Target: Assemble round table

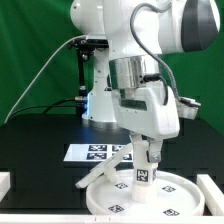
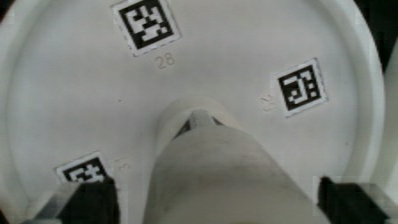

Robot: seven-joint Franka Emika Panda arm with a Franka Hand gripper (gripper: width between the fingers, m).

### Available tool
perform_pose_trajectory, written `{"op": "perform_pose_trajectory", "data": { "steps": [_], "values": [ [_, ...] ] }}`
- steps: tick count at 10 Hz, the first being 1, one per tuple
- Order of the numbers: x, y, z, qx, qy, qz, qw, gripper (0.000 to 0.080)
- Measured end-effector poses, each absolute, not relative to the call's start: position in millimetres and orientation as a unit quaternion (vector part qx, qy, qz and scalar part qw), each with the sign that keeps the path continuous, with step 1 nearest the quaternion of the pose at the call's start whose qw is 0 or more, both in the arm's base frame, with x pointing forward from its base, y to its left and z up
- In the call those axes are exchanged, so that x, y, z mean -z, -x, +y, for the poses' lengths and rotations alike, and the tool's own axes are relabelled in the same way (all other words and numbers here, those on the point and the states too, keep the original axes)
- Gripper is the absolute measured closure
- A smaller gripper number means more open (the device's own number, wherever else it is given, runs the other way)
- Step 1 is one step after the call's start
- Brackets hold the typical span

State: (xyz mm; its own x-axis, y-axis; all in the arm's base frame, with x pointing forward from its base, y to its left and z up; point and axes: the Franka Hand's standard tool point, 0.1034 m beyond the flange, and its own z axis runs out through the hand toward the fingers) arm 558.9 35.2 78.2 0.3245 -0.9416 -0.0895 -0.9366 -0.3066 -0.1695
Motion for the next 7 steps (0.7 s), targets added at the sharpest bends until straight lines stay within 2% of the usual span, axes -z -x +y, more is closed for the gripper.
{"op": "perform_pose_trajectory", "data": {
  "steps": [1,2,3,7],
  "values": [
    [-83.1,-562.2,34.9,0.011,0.85,0.519,0.092,0.0207],
    [-88.0,-567.4,33.1,0.014,0.896,0.434,0.089,0.016],
    [-90.3,-569.8,30.0,0.017,0.933,0.347,0.089,0.0153],
    [-89.4,-570.0,27.5,0.029,0.974,0.209,0.081,0.0151]
  ]
}}
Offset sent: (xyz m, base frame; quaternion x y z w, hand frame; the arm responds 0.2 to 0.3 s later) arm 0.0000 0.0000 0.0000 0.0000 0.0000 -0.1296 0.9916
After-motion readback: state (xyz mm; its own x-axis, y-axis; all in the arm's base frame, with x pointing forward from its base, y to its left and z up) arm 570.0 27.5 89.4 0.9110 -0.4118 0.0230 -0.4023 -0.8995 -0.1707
